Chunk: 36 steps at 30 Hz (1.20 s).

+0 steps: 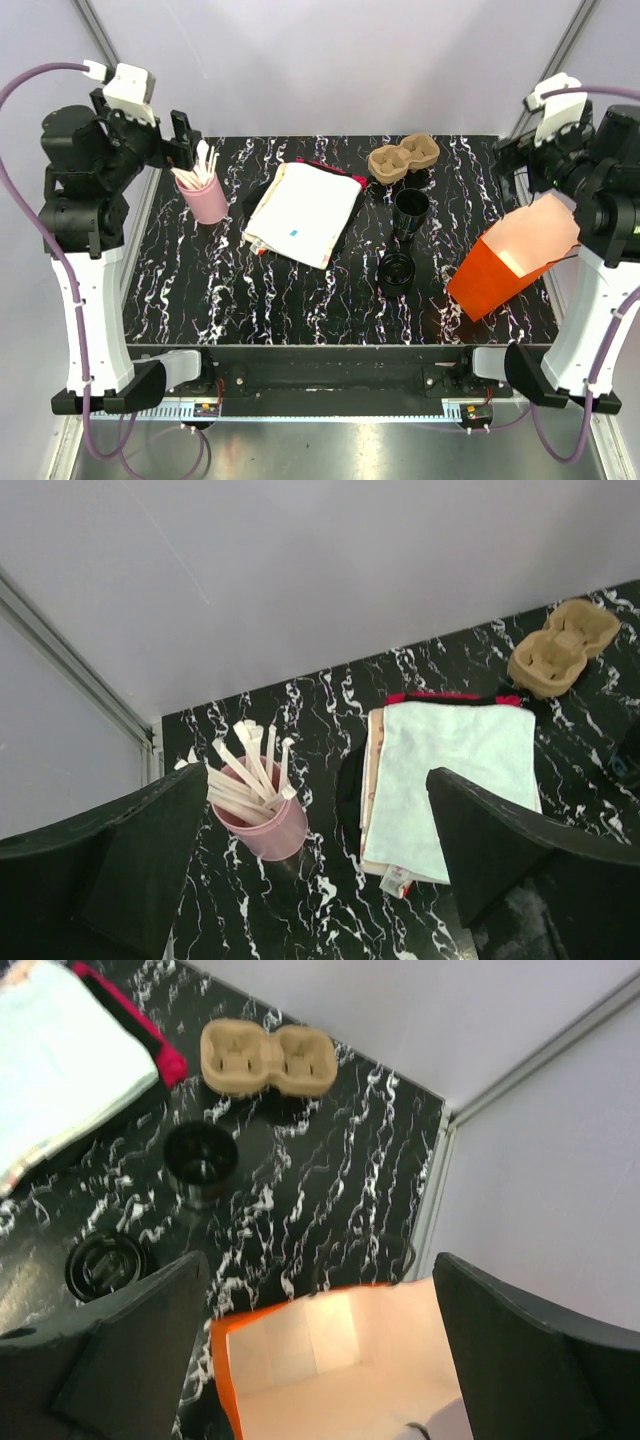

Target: Pack the takeout coffee

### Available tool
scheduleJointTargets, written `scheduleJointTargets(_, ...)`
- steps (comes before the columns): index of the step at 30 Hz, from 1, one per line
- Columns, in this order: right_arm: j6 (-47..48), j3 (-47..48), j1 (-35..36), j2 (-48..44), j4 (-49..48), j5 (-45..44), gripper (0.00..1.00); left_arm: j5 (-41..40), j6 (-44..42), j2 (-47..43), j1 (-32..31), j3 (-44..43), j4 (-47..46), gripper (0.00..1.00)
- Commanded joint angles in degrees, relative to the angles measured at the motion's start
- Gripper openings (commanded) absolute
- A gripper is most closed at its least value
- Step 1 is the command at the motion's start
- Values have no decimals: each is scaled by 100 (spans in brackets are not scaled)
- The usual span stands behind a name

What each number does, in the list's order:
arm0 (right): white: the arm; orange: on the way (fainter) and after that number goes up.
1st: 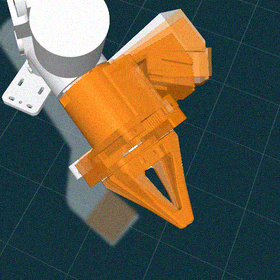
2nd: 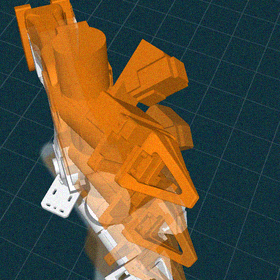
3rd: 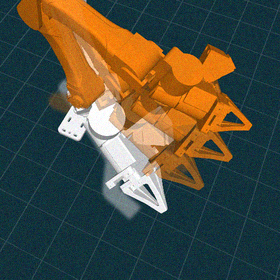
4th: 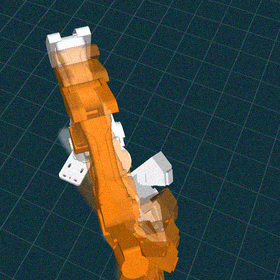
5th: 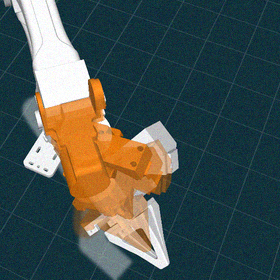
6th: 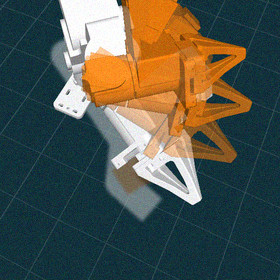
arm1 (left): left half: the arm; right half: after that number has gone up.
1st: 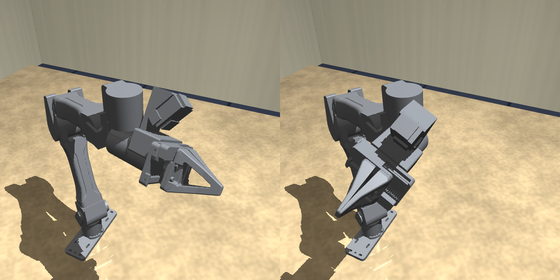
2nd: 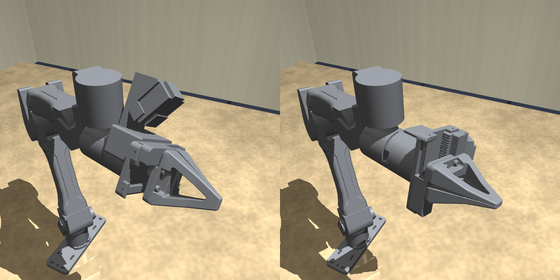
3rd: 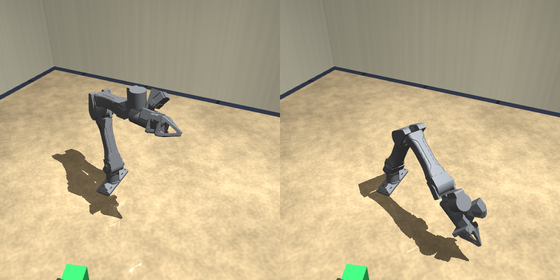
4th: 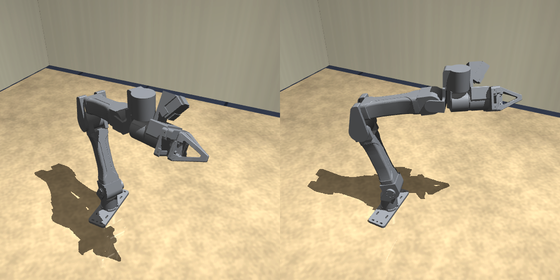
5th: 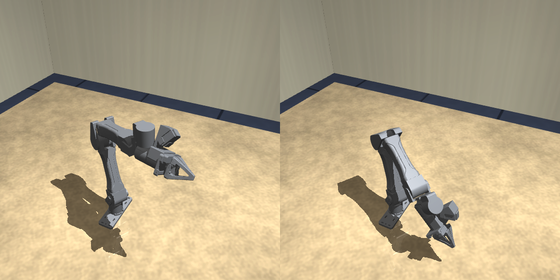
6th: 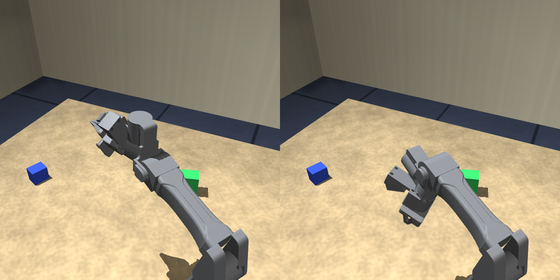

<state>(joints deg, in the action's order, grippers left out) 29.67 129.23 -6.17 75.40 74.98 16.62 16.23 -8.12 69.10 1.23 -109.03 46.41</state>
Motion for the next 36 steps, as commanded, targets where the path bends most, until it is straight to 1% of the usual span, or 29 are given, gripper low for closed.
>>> scheduleJointTargets(1, 575, -494, 20, -489, 948, -597, 100, 161, -383, -98, 0, 495, -194, 99)
scheduleJointTargets(4, 636, -1108, 29, -753, 1018, -896, 100, 196, -550, -169, 0, 882, -203, 99)
scheduleJointTargets(11, 935, -2129, 29, -1202, 1256, -1012, 100, 328, -744, -265, -18, 1797, -440, 99)
scheduleJointTargets(14, 1049, -2472, 29, -1360, 1308, -1117, 100, 337, -796, -274, -106, 2096, -519, 99)
scheduleJointTargets(16, 1128, -2622, 29, -1431, 1335, -1039, 100, 302, -875, -274, -290, 2289, -545, 99)
scheduleJointTargets(19, 1269, -2657, 29, -1501, 1458, -618, 100, 5, -1094, -231, -728, 2588, -554, 99)
scheduleJointTargets(20, 1287, -2640, 29, -1501, 1458, -486, 100, -388, -1174, -204, -1104, 2667, -572, 99)
scheduleJointTargets(22, 1287, -2570, 29, -1502, 1458, -169, 100, -812, -1341, -116, -1510, 2957, -677, 99)
scheduleJointTargets(23, 1287, -2552, 29, -1501, 1441, -64, 100, -1136, -1385, -64, -1860, 3149, -791, 99)
scheduleJointTargets(25, 1295, -2464, 29, -1493, 1414, 7, 100, -1454, -1526, 112, -2187, 3309, -949, 99)
scheduleJointTargets(26, 1296, -2420, 29, -1484, 1405, 95, 100, -1700, -1561, 182, -2450, 3431, -1098, 99)
scheduleJointTargets(33, 1278, -1867, 29, -1449, 1449, 526, 100, -1904, -1771, 1305, -3129, 3345, -1187, 99)
scheduleJointTargets(35, 1269, -1744, 29, -1431, 1458, 614, 100, -2114, -1807, 1579, -3339, 3301, -1205, 99)
scheduleJointTargets(36, 1243, -1648, 29, -1414, 1467, 649, 100, -2211, -1772, 1867, -3392, 3275, -1213, 99)
